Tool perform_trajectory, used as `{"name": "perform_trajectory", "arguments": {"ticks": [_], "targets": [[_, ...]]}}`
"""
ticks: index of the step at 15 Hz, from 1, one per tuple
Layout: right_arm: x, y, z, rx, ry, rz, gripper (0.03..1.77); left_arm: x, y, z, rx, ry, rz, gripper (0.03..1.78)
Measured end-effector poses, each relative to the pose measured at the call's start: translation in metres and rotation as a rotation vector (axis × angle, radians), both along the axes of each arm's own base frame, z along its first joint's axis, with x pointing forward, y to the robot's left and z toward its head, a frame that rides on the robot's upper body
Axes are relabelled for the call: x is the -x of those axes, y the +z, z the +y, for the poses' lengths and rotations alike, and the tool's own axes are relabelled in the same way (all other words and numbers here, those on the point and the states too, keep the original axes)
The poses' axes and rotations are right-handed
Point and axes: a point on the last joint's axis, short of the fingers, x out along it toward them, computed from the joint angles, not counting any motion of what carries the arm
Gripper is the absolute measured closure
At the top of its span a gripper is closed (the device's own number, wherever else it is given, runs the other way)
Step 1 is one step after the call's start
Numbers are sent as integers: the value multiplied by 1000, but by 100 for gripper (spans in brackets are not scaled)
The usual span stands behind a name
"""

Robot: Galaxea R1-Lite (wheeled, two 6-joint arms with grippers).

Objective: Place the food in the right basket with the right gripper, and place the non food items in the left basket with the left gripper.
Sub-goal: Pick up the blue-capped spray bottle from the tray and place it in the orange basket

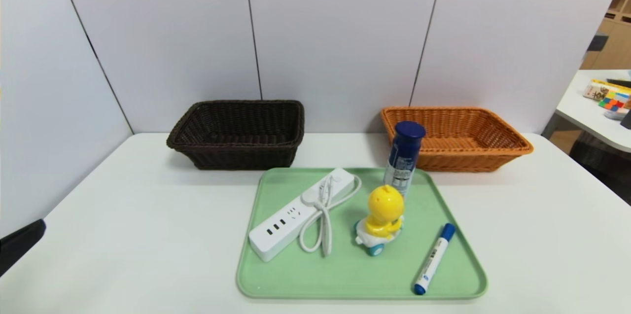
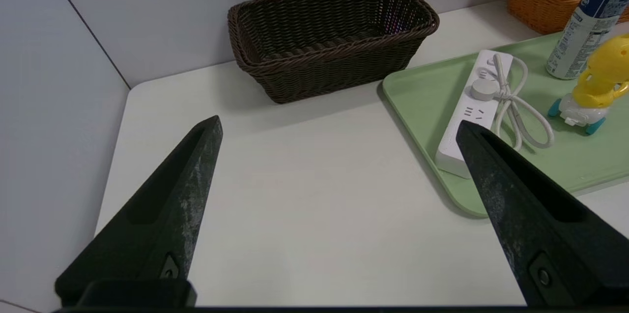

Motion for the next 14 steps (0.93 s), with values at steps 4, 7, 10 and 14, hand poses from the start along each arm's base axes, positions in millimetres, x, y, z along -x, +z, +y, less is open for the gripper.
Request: {"name": "perform_trajectory", "arguments": {"ticks": [4, 7, 10, 14], "targets": [[-23, 6, 3, -6, 114, 37, 10, -32, -17, -1, 1, -18, 69, 12], [-36, 6, 6, -4, 173, 74, 10, -50, -25, -6, 6, -66, 122, 12], [-47, 7, 10, -7, 210, 91, 10, -70, -33, -13, 9, -121, 152, 12], [-59, 8, 12, -3, 224, 92, 10, -92, -39, -28, 25, -162, 153, 12]]}}
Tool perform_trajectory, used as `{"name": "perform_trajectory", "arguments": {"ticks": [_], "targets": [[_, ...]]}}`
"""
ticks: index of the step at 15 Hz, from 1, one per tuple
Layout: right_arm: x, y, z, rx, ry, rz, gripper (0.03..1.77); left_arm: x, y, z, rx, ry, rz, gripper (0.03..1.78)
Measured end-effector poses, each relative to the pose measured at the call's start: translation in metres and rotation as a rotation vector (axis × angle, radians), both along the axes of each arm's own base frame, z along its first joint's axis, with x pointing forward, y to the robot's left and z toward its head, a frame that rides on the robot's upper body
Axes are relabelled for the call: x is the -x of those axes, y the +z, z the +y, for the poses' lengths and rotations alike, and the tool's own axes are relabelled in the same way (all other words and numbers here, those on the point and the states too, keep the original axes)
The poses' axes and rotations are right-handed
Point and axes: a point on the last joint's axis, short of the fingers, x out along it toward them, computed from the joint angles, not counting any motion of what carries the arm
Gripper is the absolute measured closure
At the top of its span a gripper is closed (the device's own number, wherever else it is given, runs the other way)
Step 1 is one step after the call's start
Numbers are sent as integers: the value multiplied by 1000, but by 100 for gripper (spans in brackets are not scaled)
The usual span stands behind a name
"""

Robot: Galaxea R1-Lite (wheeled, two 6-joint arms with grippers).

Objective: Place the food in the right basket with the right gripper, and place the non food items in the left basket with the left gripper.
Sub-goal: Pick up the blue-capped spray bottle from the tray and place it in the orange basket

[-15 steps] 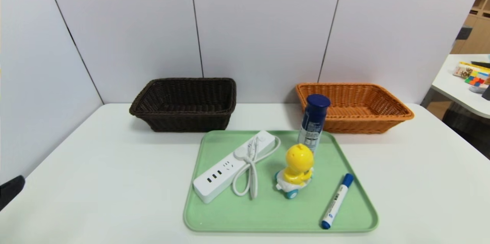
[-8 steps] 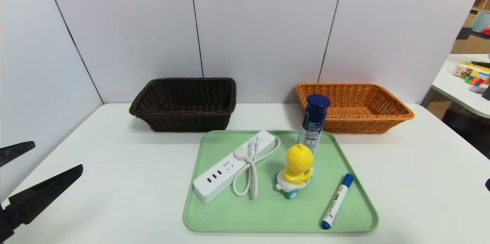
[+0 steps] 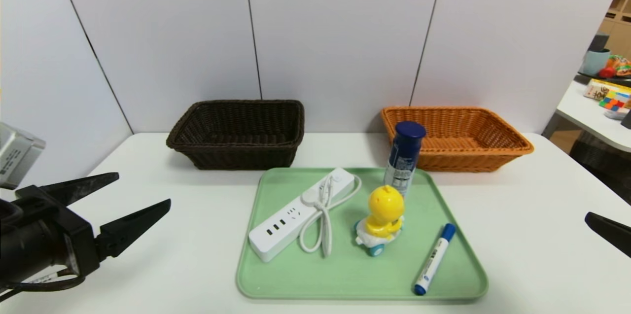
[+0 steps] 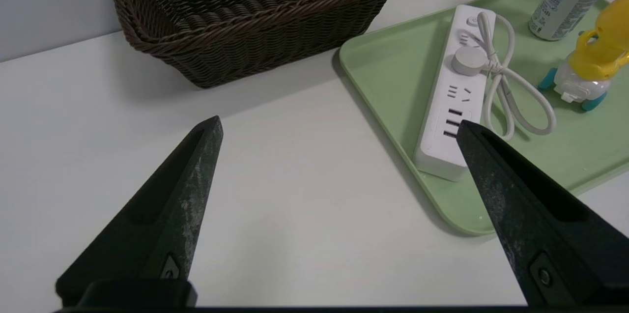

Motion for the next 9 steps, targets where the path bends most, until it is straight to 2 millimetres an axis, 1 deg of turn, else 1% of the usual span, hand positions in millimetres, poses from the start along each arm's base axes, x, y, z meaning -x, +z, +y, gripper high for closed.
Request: {"name": "perform_trajectory", "arguments": {"ticks": [4, 6, 9], "targets": [[-6, -4, 2, 2, 19, 34, 10, -3, -11, -17, -10, -29, 32, 12], [-10, -5, 5, 3, 40, 49, 10, -2, -12, -20, -9, -41, 41, 12], [-23, -3, 11, -2, 82, 29, 10, -2, -13, -21, -10, -47, 45, 12]]}}
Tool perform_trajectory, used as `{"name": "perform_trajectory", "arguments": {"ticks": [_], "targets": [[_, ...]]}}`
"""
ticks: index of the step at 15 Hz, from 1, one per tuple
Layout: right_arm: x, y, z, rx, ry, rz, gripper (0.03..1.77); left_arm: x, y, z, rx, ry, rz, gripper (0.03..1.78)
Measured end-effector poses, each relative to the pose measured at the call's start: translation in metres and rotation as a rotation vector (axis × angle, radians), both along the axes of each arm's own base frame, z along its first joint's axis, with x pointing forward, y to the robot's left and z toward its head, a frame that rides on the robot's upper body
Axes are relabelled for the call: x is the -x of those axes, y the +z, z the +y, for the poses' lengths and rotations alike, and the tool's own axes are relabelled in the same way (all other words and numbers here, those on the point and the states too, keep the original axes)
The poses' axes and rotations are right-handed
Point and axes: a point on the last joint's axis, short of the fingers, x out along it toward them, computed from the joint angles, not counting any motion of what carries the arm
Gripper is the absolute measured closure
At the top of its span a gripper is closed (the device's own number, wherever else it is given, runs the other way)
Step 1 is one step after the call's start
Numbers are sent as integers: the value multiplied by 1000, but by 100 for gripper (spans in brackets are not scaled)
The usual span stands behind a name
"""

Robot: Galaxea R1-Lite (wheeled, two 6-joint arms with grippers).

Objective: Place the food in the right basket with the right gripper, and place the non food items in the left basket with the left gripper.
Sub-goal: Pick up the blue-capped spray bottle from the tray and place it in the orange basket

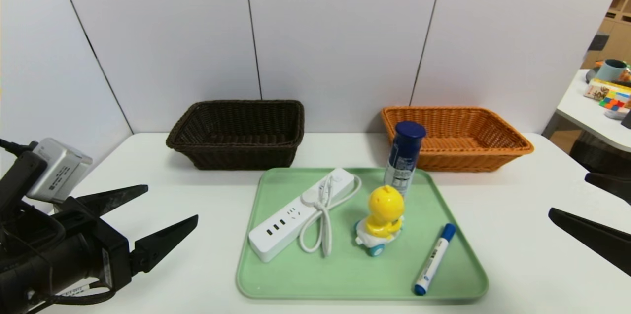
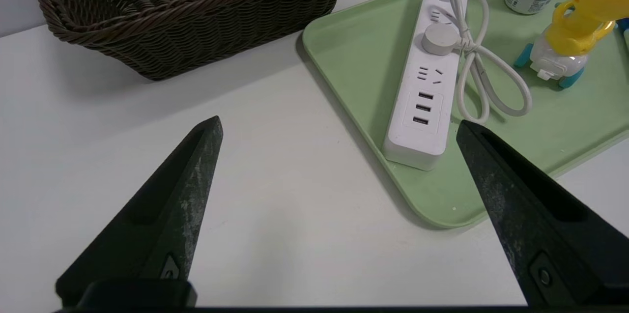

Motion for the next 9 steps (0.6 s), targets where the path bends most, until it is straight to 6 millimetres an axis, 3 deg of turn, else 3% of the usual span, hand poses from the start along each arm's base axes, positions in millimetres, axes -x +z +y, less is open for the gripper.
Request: {"name": "perform_trajectory", "arguments": {"ticks": [9], "targets": [[-49, -3, 23, 3, 72, 0, 10, 3, -3, 1, -4, -2, 6, 12]]}}
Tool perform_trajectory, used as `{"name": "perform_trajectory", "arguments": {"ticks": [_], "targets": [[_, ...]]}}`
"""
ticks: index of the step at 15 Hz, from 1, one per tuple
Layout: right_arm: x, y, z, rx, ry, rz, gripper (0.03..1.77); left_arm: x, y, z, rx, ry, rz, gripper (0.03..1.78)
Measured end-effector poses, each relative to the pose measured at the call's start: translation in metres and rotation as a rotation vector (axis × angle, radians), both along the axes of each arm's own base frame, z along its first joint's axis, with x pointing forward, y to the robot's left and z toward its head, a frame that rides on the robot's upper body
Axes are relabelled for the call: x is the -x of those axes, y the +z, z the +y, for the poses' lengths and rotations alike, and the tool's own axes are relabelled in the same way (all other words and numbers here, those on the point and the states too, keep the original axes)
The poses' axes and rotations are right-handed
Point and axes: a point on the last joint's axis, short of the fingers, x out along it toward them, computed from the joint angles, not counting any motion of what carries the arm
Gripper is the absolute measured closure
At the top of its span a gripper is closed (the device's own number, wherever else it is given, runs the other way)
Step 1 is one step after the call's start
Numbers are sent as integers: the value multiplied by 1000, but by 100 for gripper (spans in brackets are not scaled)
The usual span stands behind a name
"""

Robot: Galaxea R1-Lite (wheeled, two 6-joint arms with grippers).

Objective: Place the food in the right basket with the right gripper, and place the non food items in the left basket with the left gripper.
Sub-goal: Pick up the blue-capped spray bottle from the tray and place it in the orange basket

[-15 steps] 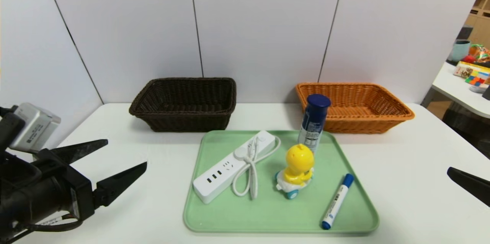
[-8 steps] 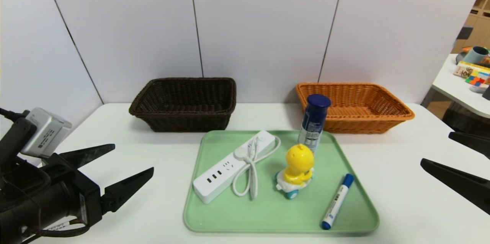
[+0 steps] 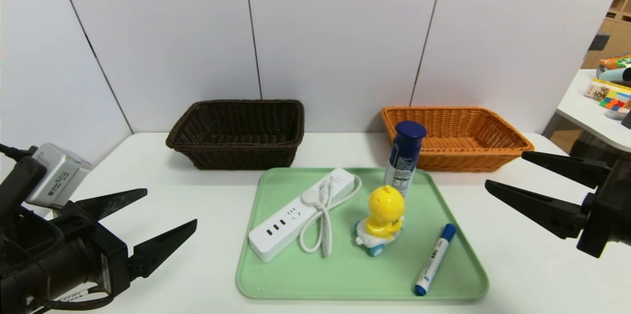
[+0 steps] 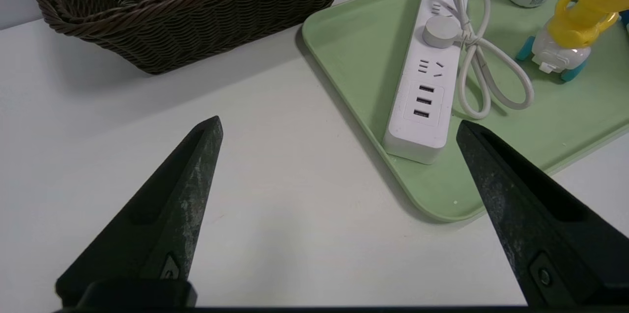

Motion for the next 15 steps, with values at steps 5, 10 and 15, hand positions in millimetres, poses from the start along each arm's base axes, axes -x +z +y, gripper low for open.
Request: {"name": "perform_trajectory", "arguments": {"ticks": [5, 10, 15], "targets": [[-31, -10, 15, 9, 29, 8, 10, 0, -1, 0, -1, -2, 4, 12], [-65, -22, 28, 15, 38, 22, 10, -5, -5, -3, -5, -3, 32, 12], [-89, -33, 40, 21, 48, 49, 10, -22, -9, -14, 7, -27, 5, 12]]}}
